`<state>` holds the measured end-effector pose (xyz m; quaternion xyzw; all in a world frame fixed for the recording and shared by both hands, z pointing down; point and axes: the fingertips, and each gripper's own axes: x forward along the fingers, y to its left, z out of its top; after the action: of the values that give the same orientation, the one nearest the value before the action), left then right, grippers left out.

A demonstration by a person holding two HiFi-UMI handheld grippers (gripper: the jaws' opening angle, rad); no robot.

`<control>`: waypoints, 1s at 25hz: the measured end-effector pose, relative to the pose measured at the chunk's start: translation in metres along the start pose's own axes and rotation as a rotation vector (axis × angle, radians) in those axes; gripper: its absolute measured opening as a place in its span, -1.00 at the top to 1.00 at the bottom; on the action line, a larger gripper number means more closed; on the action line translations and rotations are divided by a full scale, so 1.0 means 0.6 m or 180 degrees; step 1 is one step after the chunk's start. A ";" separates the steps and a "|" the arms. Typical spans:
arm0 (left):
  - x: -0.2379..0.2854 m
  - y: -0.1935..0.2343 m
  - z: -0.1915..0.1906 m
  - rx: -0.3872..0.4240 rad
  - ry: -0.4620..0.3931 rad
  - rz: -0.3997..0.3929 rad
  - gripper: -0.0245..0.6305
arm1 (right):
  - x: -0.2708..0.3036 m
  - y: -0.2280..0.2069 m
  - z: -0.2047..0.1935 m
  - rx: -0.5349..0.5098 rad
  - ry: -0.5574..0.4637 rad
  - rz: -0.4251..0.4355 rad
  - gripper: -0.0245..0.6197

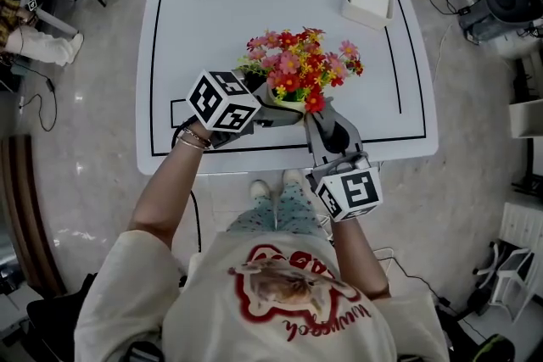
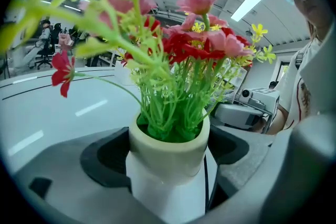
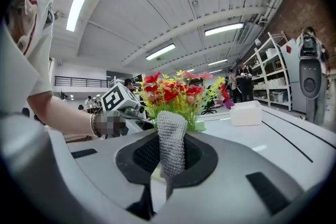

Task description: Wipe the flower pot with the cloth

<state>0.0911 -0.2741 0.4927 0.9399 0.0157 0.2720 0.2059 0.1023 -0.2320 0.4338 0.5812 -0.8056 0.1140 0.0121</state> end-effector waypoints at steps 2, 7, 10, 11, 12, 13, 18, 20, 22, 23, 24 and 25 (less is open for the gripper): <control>0.002 -0.003 0.000 0.0041 0.0023 0.0014 -0.49 | 0.004 0.016 0.001 0.0030 0.0008 0.0101 0.85; 0.009 -0.008 -0.002 0.0097 0.0074 0.0066 -0.49 | 0.001 0.021 -0.004 0.0016 0.0048 0.0168 0.85; 0.008 -0.006 -0.003 0.0125 0.0120 0.0077 -0.49 | 0.004 0.024 -0.006 0.0014 0.0056 0.0223 0.85; 0.008 -0.005 -0.003 0.0124 0.0125 0.0076 -0.49 | 0.005 0.027 -0.007 0.0035 0.0058 0.0242 0.85; 0.007 -0.004 -0.003 0.0120 0.0121 0.0070 -0.49 | 0.006 0.029 -0.007 0.0077 0.0059 0.0271 0.84; 0.007 -0.004 -0.003 0.0113 0.0104 0.0059 -0.49 | 0.005 0.031 -0.007 0.0136 0.0055 0.0315 0.85; 0.004 -0.005 0.001 0.0084 -0.0054 0.0014 -0.49 | -0.032 -0.007 0.019 0.0394 -0.0073 0.0372 0.84; 0.002 -0.007 0.001 0.0134 -0.0095 0.0004 -0.49 | -0.049 -0.038 0.028 0.0273 -0.0059 0.0296 0.84; -0.002 -0.010 -0.004 0.0196 -0.0149 -0.0016 -0.49 | -0.057 -0.069 0.028 0.0057 0.0010 0.0266 0.84; -0.003 -0.012 -0.008 0.0215 -0.0176 -0.0019 -0.49 | -0.059 -0.083 0.025 -0.0055 0.0050 0.0283 0.84; -0.003 -0.015 -0.011 0.0226 -0.0198 -0.0013 -0.49 | -0.059 -0.096 0.022 -0.0166 0.0094 0.0326 0.84; -0.003 -0.019 -0.015 0.0239 -0.0212 0.0001 -0.49 | -0.058 -0.105 0.016 -0.0277 0.0146 0.0396 0.84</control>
<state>0.0861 -0.2604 0.4945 0.9555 0.0189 0.2397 0.1709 0.1739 -0.2202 0.4296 0.5262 -0.8439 0.0927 0.0487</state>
